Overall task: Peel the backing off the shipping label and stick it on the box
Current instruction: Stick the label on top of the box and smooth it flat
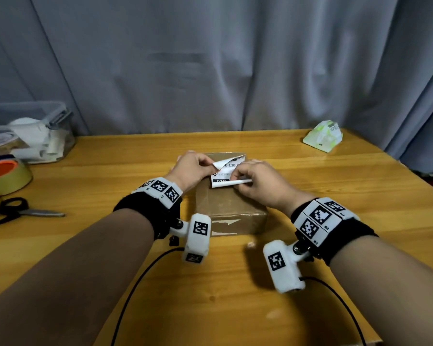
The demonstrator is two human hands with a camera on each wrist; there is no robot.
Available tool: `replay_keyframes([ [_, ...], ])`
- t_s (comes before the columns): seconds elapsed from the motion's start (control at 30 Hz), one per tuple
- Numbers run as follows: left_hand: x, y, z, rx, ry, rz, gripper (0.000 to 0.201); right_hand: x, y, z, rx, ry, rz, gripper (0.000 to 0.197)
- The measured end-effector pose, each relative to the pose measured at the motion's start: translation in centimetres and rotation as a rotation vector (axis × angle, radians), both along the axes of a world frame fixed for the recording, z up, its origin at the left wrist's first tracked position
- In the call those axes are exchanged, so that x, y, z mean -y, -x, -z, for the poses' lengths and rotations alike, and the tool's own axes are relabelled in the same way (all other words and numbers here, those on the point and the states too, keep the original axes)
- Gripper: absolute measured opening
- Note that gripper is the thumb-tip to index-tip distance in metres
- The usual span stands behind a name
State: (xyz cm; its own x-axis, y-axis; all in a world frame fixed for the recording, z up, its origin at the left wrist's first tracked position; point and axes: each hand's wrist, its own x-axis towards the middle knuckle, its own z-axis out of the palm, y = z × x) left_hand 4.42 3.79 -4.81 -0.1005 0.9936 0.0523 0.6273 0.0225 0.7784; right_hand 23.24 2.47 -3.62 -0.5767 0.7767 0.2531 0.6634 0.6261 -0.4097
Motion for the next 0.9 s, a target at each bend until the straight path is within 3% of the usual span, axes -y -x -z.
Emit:
replay_keyframes([
  [0.63,0.7,0.0,1.3,-0.019,-0.110,-0.096,0.013,-0.7,0.1,0.0,-0.095,0.241,-0.018,0.013],
  [0.7,1.0,-0.1,1.3,-0.027,-0.072,-0.092,0.030,-0.6,0.2,-0.1,-0.092,0.310,-0.019,0.017],
  [0.8,1.1,0.2,1.4,0.012,0.101,-0.075,0.084,-0.7,0.1,0.1,-0.104,0.398,-0.010,0.025],
  [0.9,1.3,0.9,1.7,0.031,0.204,-0.021,0.108,-0.8,-0.2,0.5,-0.172,0.450,-0.034,0.024],
])
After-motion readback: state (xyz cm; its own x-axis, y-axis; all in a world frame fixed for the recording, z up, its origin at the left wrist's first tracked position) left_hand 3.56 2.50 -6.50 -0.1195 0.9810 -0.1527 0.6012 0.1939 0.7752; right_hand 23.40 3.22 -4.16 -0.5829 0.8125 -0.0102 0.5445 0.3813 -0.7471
